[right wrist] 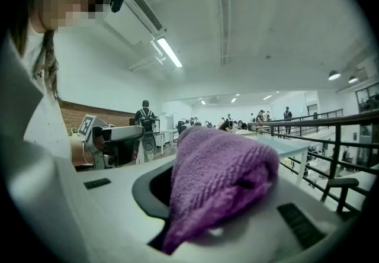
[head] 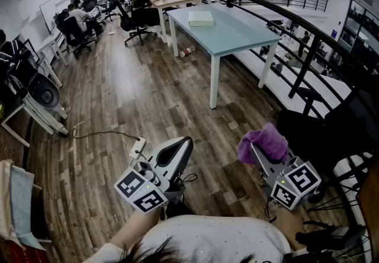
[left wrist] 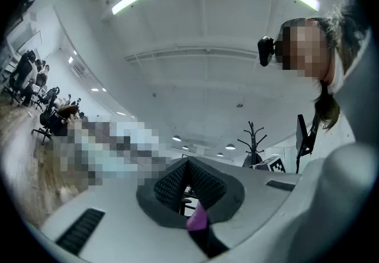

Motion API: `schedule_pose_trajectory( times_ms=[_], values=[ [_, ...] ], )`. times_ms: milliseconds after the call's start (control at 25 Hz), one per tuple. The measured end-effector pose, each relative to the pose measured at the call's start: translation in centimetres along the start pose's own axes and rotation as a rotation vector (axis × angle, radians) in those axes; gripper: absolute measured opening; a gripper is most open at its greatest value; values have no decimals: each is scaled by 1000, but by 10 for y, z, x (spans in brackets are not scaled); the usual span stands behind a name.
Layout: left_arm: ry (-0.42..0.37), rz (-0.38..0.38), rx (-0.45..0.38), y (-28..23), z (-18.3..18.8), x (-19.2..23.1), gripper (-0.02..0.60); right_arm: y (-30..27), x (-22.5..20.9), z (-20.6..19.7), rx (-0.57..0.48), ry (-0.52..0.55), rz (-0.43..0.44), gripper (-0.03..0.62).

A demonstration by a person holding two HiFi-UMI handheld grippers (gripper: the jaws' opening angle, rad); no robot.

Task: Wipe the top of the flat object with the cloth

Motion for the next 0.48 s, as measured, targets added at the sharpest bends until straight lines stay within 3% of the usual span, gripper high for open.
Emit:
schedule_pose_trajectory(
  times_ms=[240, 480],
  values=[
    [6, -5, 12, -15, -4, 30, 2, -29, -21, -1, 3, -8, -6, 29],
    [28, -4, 29, -38, 6, 103, 2, -100, -51, 15, 4, -34, -33, 29]
  ],
)
Point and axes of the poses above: the fingertips, and each gripper's own axes: y backward along the fingers, x to its left, z out of its top, the point moved 7 cm from there along y, backward along the fingers, and after that the axes turned 4 degrees about -y, right-handed, at the moved point
